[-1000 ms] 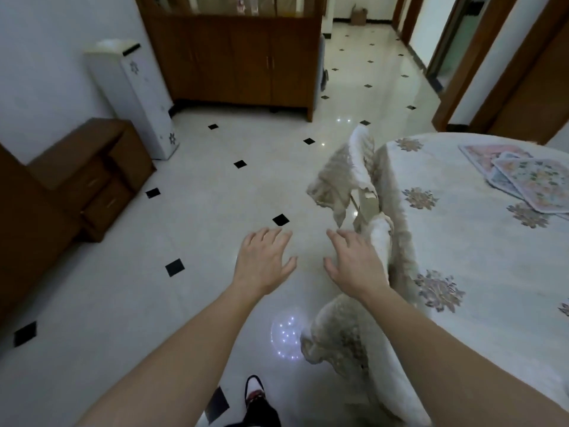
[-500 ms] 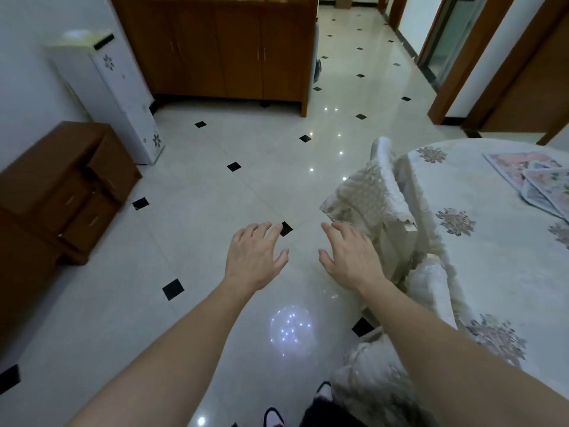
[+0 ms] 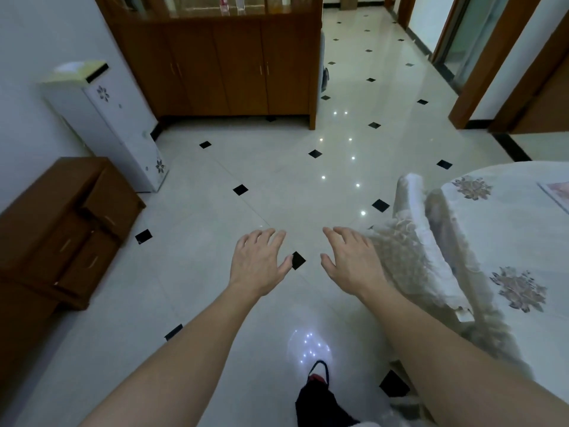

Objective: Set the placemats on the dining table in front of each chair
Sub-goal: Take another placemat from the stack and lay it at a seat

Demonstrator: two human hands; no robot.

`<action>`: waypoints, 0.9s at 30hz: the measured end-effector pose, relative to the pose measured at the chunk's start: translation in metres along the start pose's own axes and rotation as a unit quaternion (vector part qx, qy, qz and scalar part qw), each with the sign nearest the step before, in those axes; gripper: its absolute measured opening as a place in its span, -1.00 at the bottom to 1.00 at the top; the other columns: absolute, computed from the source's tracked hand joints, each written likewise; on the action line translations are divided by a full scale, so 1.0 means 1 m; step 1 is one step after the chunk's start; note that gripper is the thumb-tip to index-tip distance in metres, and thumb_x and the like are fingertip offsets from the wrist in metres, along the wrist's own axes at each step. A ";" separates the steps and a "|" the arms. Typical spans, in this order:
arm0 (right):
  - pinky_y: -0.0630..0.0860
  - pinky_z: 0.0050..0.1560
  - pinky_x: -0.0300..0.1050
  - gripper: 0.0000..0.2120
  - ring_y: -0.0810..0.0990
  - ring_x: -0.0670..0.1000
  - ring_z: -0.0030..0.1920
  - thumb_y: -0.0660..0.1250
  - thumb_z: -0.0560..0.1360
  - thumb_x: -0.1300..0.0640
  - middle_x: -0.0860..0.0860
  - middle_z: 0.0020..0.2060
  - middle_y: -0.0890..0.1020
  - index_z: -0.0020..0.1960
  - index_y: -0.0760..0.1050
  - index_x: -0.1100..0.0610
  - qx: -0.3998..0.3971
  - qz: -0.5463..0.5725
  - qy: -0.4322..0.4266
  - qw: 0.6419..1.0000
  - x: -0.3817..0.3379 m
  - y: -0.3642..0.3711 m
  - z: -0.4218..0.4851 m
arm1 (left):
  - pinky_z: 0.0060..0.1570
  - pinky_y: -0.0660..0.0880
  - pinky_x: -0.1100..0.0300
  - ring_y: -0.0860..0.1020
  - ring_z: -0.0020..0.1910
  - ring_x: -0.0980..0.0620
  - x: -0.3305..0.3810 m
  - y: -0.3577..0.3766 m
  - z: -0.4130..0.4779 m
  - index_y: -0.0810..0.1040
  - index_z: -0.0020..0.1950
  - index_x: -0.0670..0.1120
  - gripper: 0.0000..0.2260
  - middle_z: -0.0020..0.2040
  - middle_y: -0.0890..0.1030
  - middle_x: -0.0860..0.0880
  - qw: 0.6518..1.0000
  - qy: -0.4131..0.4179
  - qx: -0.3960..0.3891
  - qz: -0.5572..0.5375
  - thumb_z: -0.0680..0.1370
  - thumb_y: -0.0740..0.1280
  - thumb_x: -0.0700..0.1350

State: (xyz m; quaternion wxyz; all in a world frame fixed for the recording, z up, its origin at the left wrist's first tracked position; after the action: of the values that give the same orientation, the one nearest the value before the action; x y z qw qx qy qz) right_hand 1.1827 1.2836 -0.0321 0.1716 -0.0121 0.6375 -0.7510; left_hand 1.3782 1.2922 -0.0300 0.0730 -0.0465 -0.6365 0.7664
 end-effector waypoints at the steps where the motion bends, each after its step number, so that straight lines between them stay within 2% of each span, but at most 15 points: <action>1: 0.40 0.26 0.08 -0.50 0.48 0.13 0.27 0.29 0.49 -0.04 0.10 0.24 0.54 0.39 0.39 0.09 -0.007 0.002 0.000 1.000 0.008 0.001 0.019 | 0.22 0.40 0.01 0.49 0.23 -0.05 -0.002 0.002 0.021 0.43 0.35 0.03 -0.50 0.26 0.55 0.03 1.000 -0.004 -0.005 0.000 0.50 0.08 0.23; 9: 0.34 0.31 0.08 -0.50 0.43 0.13 0.32 0.24 0.51 -0.07 0.11 0.30 0.50 0.41 0.35 0.08 -0.027 -0.018 -0.016 0.999 0.062 0.003 0.154 | 0.24 0.39 -0.01 0.47 0.26 -0.05 -0.007 0.012 0.153 0.41 0.37 0.04 -0.47 0.29 0.53 0.03 1.000 -0.006 -0.012 0.000 0.50 0.04 0.24; 14: 0.29 0.36 0.05 -0.49 0.39 0.10 0.36 0.19 0.54 -0.09 0.08 0.33 0.47 0.45 0.29 0.06 -0.038 -0.030 -0.012 0.999 0.085 0.010 0.215 | 0.26 0.37 -0.01 0.45 0.28 -0.07 -0.013 0.026 0.219 0.38 0.39 0.03 -0.50 0.33 0.51 0.02 1.000 0.001 -0.016 0.006 0.53 0.12 0.23; 22: 0.25 0.38 0.04 -0.47 0.35 0.11 0.38 0.16 0.55 -0.10 0.07 0.35 0.44 0.48 0.24 0.05 -0.083 -0.042 0.021 0.995 0.117 0.052 0.316 | 0.28 0.36 -0.03 0.47 0.28 -0.09 -0.036 0.071 0.339 0.39 0.40 0.01 -0.49 0.33 0.52 -0.03 0.997 0.068 -0.027 0.010 0.53 0.17 0.22; 27: 0.25 0.37 0.05 -0.47 0.34 0.13 0.39 0.19 0.55 -0.09 0.10 0.37 0.43 0.47 0.27 0.05 -0.082 -0.045 0.067 0.993 0.135 0.072 0.406 | 0.29 0.34 -0.02 0.45 0.29 -0.08 -0.068 0.102 0.437 0.37 0.42 0.02 -0.49 0.34 0.50 -0.02 0.995 0.089 -0.043 0.000 0.54 0.14 0.23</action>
State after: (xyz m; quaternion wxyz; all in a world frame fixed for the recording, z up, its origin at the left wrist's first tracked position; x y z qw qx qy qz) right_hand 1.1694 0.8510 -0.0523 0.0930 -0.0047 0.7057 -0.7024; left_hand 1.3683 0.8388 -0.0505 0.1277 -0.1177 -0.6595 0.7313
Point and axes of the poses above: each hand's wrist, its own z-axis towards the middle knuckle, its own y-axis out of the palm, x = y × z, the point moved 5 cm from there along z, towards the middle knuckle
